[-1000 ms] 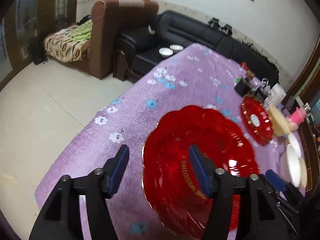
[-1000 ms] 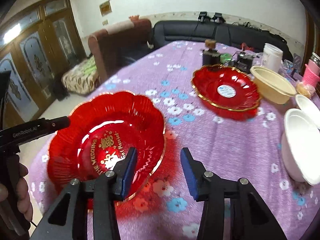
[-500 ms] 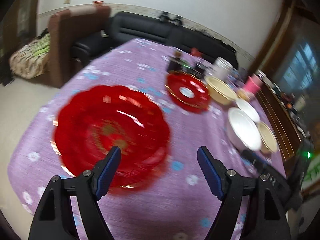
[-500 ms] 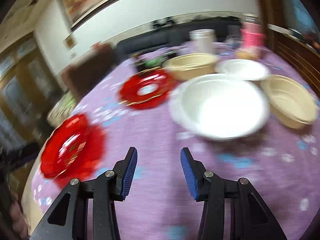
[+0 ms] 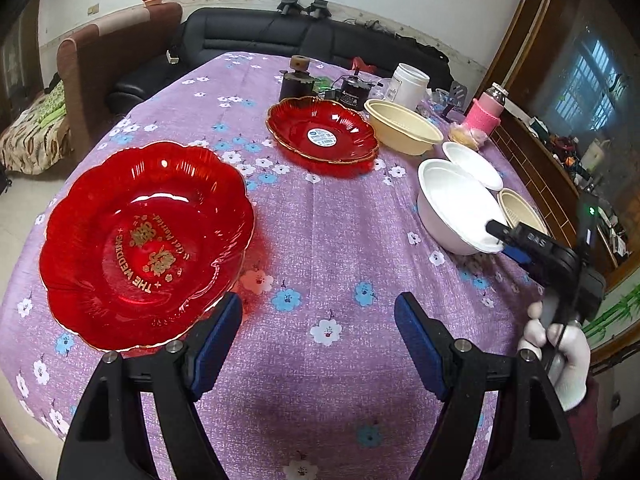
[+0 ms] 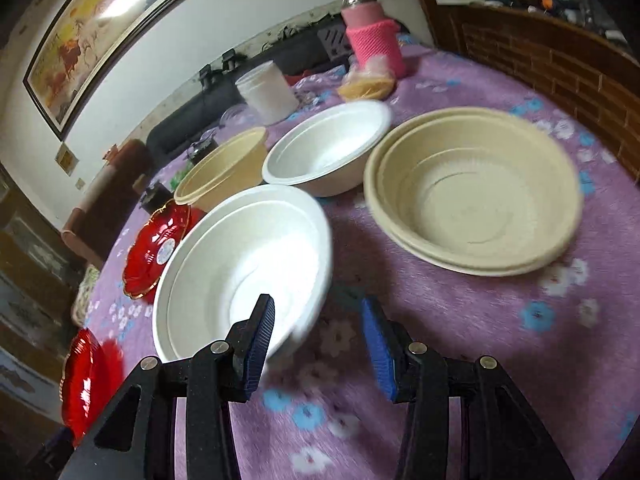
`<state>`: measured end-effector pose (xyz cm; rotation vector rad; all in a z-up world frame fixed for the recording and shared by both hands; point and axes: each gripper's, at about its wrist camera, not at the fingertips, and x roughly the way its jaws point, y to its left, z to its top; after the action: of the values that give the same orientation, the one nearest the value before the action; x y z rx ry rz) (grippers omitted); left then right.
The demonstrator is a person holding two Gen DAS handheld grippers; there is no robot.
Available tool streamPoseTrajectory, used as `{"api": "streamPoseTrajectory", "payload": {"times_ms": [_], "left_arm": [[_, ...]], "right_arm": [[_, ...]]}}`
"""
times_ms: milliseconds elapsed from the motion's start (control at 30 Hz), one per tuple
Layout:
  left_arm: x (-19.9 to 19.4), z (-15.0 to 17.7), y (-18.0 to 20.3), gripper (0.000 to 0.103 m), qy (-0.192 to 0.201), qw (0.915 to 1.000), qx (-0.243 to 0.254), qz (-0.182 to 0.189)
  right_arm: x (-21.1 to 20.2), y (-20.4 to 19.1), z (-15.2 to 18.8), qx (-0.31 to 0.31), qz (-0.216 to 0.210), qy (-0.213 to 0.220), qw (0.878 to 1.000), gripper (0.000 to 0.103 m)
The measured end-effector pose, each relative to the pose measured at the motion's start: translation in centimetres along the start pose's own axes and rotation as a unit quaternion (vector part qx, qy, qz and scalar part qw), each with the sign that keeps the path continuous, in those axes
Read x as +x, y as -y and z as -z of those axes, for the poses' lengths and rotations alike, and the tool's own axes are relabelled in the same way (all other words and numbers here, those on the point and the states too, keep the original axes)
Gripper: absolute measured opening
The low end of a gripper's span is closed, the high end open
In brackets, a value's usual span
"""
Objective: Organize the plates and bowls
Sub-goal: 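Move the right gripper to the small red plate with blue label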
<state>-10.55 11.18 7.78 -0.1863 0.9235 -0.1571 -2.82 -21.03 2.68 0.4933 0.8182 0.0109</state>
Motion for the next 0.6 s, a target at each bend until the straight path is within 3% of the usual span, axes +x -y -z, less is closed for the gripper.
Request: {"api": "streamPoseTrajectory", "payload": {"times_ms": [333, 467, 600], "left_arm": [[1.1, -0.5, 1.0, 0.078, -0.011, 0.9999, 0.007, 0.002], [1.7, -0.6, 1.6, 0.078, -0.025, 0.9996, 0.011, 0.008], [1.3, -1.6, 1.3, 0.078, -0.019, 0.9997, 0.010, 0.009]], "right_arm": [[1.5, -1.0, -0.4, -0.020, -0.014, 0.010, 1.000, 0.023], [1.6, -0.1, -0.3, -0.011, -0.029, 0.006, 1.000, 0.023], [-0.2, -0.1, -0.3, -0.010, -0.009, 0.021, 1.000, 0.023]]}}
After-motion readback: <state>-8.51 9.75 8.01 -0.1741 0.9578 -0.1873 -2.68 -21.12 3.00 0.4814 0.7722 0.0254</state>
